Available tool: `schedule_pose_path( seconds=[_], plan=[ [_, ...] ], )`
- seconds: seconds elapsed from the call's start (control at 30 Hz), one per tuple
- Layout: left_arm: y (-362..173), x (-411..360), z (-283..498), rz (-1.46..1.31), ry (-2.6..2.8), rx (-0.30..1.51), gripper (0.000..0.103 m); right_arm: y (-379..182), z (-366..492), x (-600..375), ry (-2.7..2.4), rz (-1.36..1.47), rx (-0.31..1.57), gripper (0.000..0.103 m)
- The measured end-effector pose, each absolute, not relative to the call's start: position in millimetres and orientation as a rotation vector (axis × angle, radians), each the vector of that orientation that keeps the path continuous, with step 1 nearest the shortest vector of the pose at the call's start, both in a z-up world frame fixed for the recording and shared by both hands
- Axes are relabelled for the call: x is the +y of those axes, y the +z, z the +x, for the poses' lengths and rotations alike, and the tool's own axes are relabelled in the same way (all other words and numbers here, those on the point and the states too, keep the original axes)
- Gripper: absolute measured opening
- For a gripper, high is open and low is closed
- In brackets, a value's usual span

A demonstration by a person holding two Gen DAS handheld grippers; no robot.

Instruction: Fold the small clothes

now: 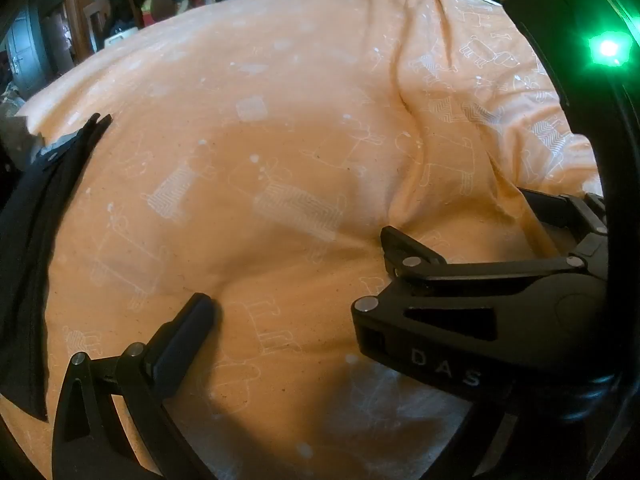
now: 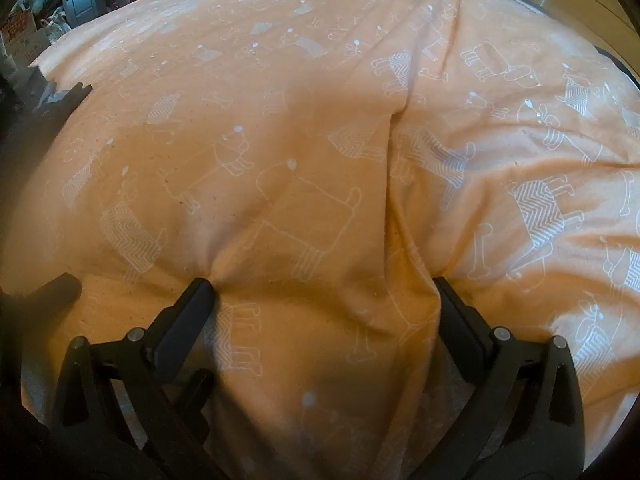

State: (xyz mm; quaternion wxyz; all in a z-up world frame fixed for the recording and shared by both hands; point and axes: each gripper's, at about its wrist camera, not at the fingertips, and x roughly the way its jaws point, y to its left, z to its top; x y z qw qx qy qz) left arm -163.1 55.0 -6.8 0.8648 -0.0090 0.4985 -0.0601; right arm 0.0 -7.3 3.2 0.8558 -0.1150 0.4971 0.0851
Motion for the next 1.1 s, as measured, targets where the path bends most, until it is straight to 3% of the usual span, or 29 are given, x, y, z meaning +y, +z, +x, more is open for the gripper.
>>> schedule_pose_path(
  seconds=[1.1],
  plan=[
    [-7.7,55.2,-163.6,-0.026,-0.134,1.046,0.103,0.5,-1.0,-11.9,0.181,-0.245,1.04,0.103]
  ],
)
